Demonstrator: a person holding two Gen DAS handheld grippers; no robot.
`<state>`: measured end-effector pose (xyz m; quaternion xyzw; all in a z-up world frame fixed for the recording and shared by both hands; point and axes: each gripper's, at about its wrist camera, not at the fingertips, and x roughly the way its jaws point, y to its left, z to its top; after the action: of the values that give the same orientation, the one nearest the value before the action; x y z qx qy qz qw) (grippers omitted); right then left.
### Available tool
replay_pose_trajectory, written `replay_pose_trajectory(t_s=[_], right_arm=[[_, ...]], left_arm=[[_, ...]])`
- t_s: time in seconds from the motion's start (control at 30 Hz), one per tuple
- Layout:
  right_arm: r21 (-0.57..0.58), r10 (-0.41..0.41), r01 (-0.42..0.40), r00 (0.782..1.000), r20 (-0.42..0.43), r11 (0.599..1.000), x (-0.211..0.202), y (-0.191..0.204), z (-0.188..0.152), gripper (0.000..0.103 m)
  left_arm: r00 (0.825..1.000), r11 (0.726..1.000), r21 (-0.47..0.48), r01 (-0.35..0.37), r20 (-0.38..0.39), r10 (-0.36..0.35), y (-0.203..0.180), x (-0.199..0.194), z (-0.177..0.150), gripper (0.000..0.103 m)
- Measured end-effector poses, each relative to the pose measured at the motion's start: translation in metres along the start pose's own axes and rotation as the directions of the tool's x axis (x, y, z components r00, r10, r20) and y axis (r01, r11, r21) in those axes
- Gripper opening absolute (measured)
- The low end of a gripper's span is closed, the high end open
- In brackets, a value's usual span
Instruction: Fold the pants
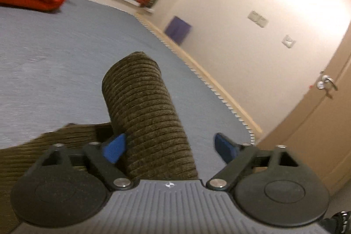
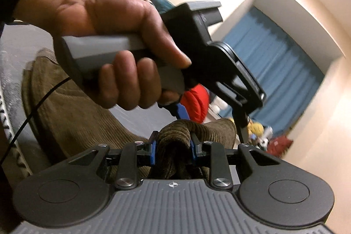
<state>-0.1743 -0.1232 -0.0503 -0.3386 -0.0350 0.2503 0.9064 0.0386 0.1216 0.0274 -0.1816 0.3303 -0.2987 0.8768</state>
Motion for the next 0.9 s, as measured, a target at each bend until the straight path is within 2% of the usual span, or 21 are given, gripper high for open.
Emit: replay_pose_trajectory(t_s=[0.03, 0.07, 0.13, 0.2, 0.23, 0.37, 0.43, 0.47, 0.53, 0.6, 0.67, 0.7, 0.77, 0.8, 0.83, 0.87, 0.9], right_arm=[[-0.011, 0.005, -0.005, 1.0, 0.011, 1.0, 0.001, 0.003, 0.002, 0.029], [-0.018, 0.011, -0.011, 1.0, 0.019, 1.0, 0.003, 0.004, 0.002, 0.029], [-0.025, 0.031, -0.031, 0.999, 0.03, 0.999, 0.005, 0.01, 0.006, 0.029], [-0.026, 0.054, -0.053, 0.998, 0.034, 0.998, 0.008, 0.016, 0.009, 0.029], [-0.029, 0.065, -0.064, 0.997, 0.037, 0.998, 0.006, 0.02, 0.008, 0.029], [-0.006, 0.118, -0.118, 0.991, 0.061, 0.993, 0.007, 0.029, 0.008, 0.034], [0.044, 0.184, -0.191, 0.976, 0.119, 0.981, 0.003, 0.028, 0.011, 0.04], [0.071, 0.219, -0.233, 0.962, 0.16, 0.97, -0.001, 0.025, 0.014, 0.049], [0.167, 0.288, -0.337, 0.921, 0.264, 0.926, -0.014, 0.009, 0.021, 0.073], [0.256, 0.321, -0.423, 0.877, 0.358, 0.869, -0.025, -0.011, 0.023, 0.078], [0.314, 0.329, -0.472, 0.849, 0.413, 0.824, -0.032, -0.03, 0.024, 0.078], [0.343, 0.324, -0.479, 0.847, 0.421, 0.808, -0.031, -0.039, 0.023, 0.079], [0.41, 0.323, -0.476, 0.862, 0.39, 0.778, -0.021, -0.052, 0.021, 0.079], [0.454, 0.326, -0.465, 0.877, 0.353, 0.76, -0.011, -0.058, 0.018, 0.079], [0.5, 0.332, -0.45, 0.891, 0.309, 0.74, 0.0, -0.061, 0.014, 0.079], [0.551, 0.346, -0.429, 0.903, 0.253, 0.716, 0.014, -0.066, 0.01, 0.08], [0.603, 0.375, -0.406, 0.909, 0.183, 0.687, 0.03, -0.071, 0.003, 0.081]], left_arm=[[0.998, 0.998, 0.02, -0.062, -0.015, 0.062, 0.002, -0.004, -0.002, 0.065], [0.994, 0.993, 0.038, -0.109, -0.024, 0.11, 0.004, -0.007, -0.005, 0.062], [0.982, 0.978, 0.106, -0.182, -0.035, 0.187, 0.007, -0.015, -0.013, 0.039], [0.97, 0.961, 0.148, -0.232, -0.041, 0.24, 0.011, -0.02, -0.021, 0.03], [0.966, 0.96, 0.133, -0.246, -0.049, 0.255, 0.017, -0.024, -0.024, 0.025], [0.968, 0.968, 0.04, -0.247, -0.041, 0.249, 0.046, -0.055, -0.026, 0.021], [0.97, 0.97, 0.005, -0.243, -0.018, 0.243, 0.062, -0.076, -0.022, 0.021], [0.969, 0.969, -0.011, -0.247, -0.002, 0.247, 0.07, -0.091, -0.02, 0.021], [0.963, 0.961, -0.064, -0.268, 0.021, 0.27, 0.09, -0.12, -0.014, 0.021], [0.956, 0.952, -0.097, -0.29, 0.024, 0.294, 0.11, -0.152, -0.015, 0.021], [0.946, 0.94, -0.124, -0.318, 0.02, 0.323, 0.132, -0.185, -0.019, 0.022], [0.94, 0.93, -0.148, -0.336, 0.015, 0.341, 0.143, -0.198, -0.022, 0.024], [0.918, 0.896, -0.214, -0.389, -0.003, 0.397, 0.167, -0.219, -0.031, 0.029], [0.901, 0.872, -0.247, -0.423, -0.019, 0.433, 0.179, -0.228, -0.033, 0.04], [0.88, 0.84, -0.282, -0.464, -0.041, 0.472, 0.189, -0.234, -0.036, 0.06], [0.866, 0.817, -0.307, -0.488, -0.059, 0.496, 0.198, -0.237, -0.039, 0.068], [0.866, 0.813, -0.316, -0.49, -0.071, 0.494, 0.204, -0.24, -0.04, 0.083]])
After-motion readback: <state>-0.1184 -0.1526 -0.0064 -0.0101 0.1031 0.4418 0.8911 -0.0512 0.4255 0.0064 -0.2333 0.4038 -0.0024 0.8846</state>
